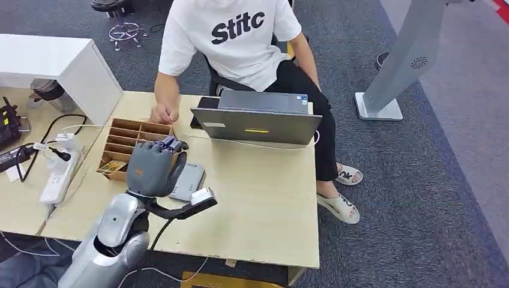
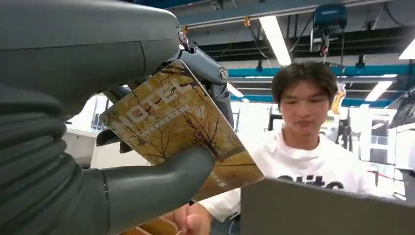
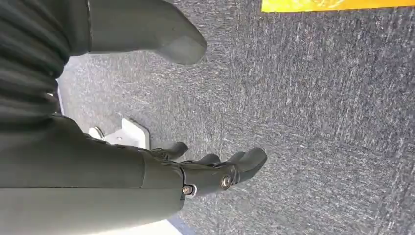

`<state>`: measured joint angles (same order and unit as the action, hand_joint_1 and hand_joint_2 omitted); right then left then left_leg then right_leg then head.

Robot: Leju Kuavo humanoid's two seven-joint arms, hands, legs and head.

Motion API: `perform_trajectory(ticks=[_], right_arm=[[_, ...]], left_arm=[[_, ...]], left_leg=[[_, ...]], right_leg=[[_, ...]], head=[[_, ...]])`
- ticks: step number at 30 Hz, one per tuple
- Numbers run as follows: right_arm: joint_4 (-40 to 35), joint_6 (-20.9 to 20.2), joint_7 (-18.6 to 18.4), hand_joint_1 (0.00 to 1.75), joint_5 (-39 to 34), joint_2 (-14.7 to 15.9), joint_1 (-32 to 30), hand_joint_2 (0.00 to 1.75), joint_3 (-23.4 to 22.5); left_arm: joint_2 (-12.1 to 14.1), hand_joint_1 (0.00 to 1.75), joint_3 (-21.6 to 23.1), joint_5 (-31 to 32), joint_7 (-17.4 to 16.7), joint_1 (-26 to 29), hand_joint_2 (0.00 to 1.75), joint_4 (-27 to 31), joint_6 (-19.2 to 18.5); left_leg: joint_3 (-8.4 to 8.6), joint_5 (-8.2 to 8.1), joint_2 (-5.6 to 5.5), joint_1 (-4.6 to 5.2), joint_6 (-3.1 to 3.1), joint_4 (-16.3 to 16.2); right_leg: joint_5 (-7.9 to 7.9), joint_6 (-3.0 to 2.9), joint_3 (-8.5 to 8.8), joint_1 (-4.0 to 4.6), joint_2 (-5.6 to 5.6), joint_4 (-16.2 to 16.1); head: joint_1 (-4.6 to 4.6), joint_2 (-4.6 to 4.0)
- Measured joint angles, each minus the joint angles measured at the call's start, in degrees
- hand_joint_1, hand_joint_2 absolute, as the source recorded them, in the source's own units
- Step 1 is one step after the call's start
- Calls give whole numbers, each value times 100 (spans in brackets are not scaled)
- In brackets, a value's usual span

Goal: Pass the card to the sensor for recognition and then transmit it.

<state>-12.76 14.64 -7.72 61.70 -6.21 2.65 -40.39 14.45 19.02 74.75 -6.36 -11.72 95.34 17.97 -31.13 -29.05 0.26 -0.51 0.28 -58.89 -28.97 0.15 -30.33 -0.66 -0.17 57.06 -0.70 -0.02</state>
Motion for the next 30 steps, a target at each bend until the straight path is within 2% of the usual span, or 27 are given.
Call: perform_trajectory(ticks=[7, 15, 30], right_arm=[[13, -46, -15, 0, 83, -20, 10, 175, -9], [24, -50, -46, 0, 131, -31, 14, 175, -37], [31, -83, -50, 0, 247, -33, 23, 175, -42]], left_arm=[[-11, 175, -79, 4, -142, -39, 175, -610, 2], [-59, 175, -247, -4, -214, -40, 175, -1003, 2], [-133, 175, -474, 369, -433, 71, 175, -1842, -63]], left_leg=[[0, 0, 1, 0, 0, 0], [-1, 0, 0, 0, 0, 0], [-3, 0, -1, -1, 0, 0]], right_leg=[[0, 0, 0, 0, 0, 0], [0, 0, 0, 0, 0, 0], [0, 0, 0, 0, -1, 0]], head=[[0, 0], [2, 0], [0, 0]])
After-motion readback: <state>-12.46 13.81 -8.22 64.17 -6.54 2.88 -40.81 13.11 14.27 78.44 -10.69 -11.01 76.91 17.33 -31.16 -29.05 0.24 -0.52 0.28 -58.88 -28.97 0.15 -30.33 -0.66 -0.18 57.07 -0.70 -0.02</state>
